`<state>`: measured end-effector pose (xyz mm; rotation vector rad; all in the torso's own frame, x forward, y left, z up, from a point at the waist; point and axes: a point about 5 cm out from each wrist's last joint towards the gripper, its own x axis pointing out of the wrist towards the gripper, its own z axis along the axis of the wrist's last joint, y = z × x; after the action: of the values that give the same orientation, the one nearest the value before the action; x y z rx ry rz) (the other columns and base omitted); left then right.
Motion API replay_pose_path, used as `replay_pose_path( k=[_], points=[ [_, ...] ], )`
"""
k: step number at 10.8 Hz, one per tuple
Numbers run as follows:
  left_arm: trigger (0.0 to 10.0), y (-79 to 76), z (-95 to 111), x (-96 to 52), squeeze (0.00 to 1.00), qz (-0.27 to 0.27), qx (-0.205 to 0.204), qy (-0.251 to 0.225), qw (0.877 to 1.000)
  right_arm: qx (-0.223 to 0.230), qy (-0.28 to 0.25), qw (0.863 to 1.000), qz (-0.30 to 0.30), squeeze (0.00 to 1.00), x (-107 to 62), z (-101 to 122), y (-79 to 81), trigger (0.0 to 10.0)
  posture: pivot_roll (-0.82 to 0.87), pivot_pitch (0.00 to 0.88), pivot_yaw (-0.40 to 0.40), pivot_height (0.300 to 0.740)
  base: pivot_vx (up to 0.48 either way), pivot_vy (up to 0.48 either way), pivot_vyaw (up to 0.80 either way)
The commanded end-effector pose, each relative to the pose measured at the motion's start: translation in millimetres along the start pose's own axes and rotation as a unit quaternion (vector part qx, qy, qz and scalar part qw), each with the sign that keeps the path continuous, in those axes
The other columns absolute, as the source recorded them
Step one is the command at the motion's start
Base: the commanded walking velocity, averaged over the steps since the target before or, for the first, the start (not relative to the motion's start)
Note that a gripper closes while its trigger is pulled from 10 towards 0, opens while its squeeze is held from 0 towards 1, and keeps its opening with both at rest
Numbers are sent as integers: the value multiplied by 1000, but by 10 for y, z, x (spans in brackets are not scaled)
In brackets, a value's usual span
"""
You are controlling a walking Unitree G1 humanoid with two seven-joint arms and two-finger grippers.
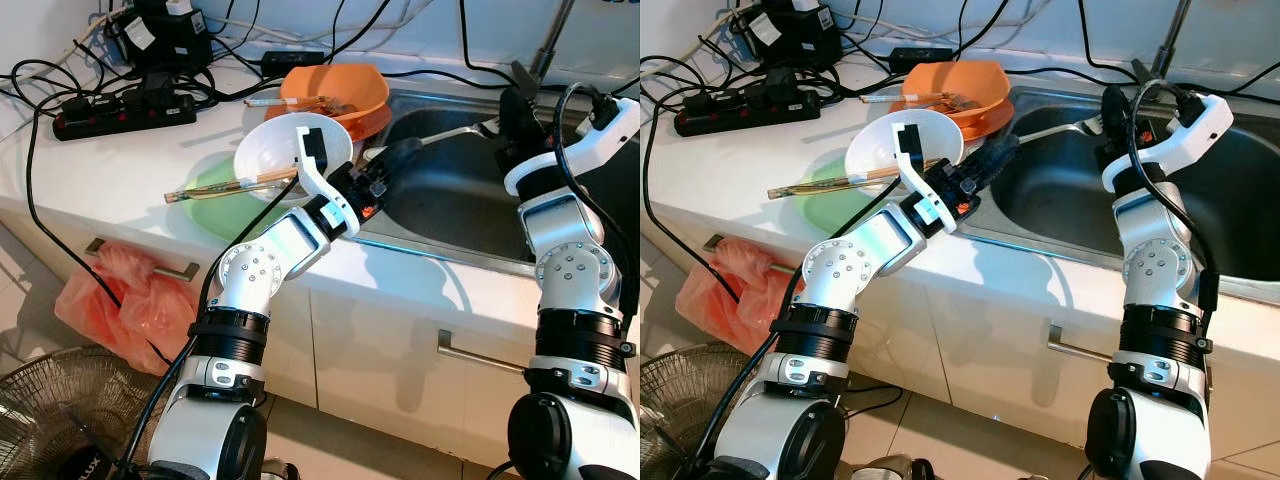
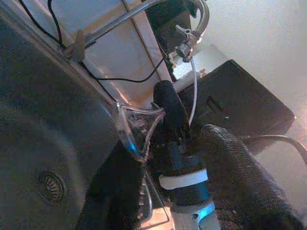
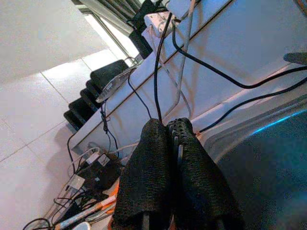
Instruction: Kitchen organization
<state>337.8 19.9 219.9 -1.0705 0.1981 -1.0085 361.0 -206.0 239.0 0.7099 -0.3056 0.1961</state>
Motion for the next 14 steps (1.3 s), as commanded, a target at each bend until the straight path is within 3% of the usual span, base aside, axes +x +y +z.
replay_pose_path(
  k=[1,5,8,10,12,14],
  points=[
    [10000,-159,-158,95,1000,-46,-11,11,999,-11,5,1000,-26,0,3,-36,-53,0,87,41,71,740,0,0,0],
    [10000,-174,-267,6,1000,-46,32,54,997,-102,-44,987,-119,0,22,143,-281,0,95,43,70,740,0,0,0],
    [10000,-194,-281,-21,1000,-44,60,64,995,-164,-55,975,-140,0,36,191,-352,0,98,45,71,740,0,0,0],
    [10000,-167,-309,-51,1000,-31,108,81,990,-223,-54,962,-151,0,28,197,-405,0,105,46,75,740,0,0,0],
    [10000,-36,-279,-118,1000,19,175,67,982,-284,-46,946,-150,0,-7,166,-449,0,114,48,92,740,0,0,0],
    [10000,94,-358,-240,1000,47,175,74,981,-325,-41,936,-132,0,-13,59,-405,0,112,42,100,740,0,0,0]
  ],
)
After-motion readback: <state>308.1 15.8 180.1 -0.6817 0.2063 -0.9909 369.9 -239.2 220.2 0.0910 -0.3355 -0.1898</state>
